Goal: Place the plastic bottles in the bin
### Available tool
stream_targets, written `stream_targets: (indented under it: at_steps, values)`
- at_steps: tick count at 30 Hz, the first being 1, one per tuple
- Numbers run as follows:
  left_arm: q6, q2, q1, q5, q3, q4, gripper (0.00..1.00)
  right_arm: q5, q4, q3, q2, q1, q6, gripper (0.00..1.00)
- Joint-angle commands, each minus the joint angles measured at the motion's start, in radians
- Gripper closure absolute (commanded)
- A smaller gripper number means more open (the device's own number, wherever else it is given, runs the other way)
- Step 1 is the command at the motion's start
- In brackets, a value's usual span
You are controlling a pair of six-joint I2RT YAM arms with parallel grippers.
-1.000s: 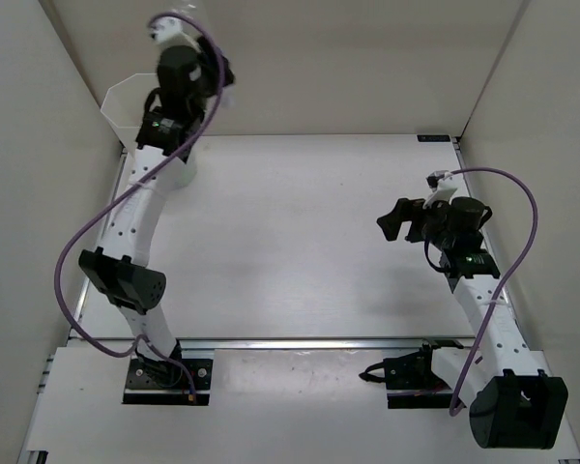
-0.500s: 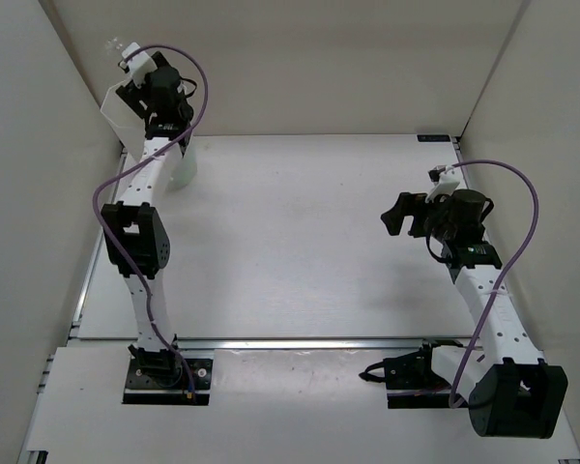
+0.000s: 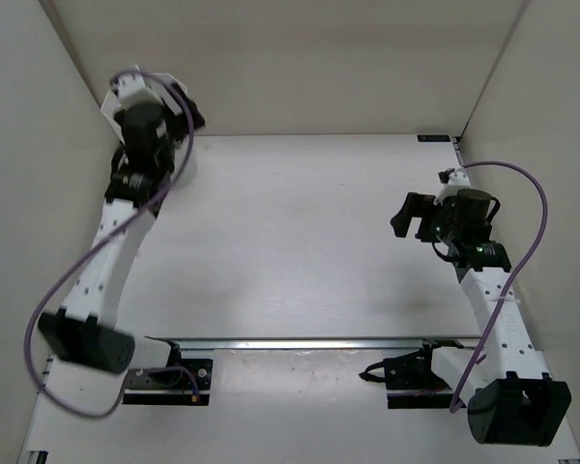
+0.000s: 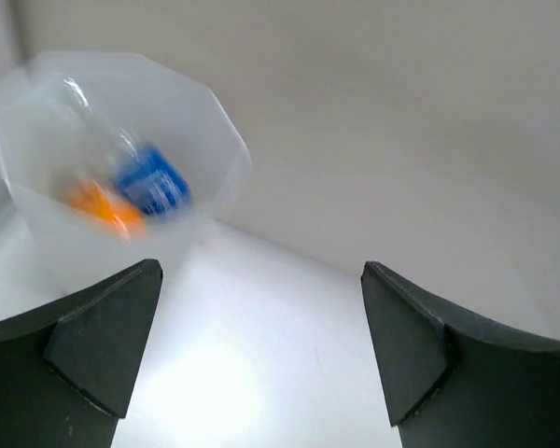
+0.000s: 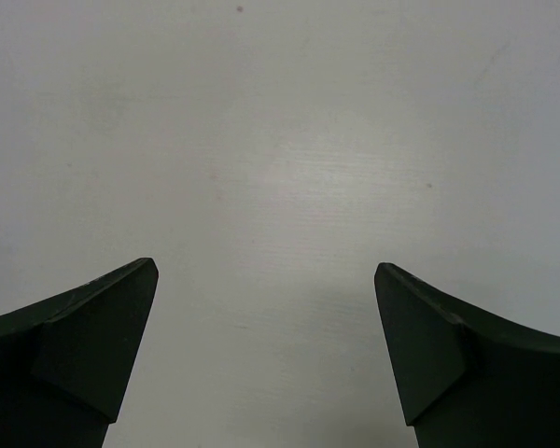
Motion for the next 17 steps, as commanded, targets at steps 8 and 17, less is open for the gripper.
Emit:
stream_targets:
  at_steps: [8,17]
  values:
    - [-0.313,-0.575,-0.245,0.417,-1.001,-0.396,0.01,0.16,-0.286,-0.006,0.008,-0.012,0.015,0.01]
    - [-0.324,-0.896,-0.066,0.308,-1.008,-0.627,0.01,0.218,-0.263,-0.037,-0.061,0.076,0.056,0.01]
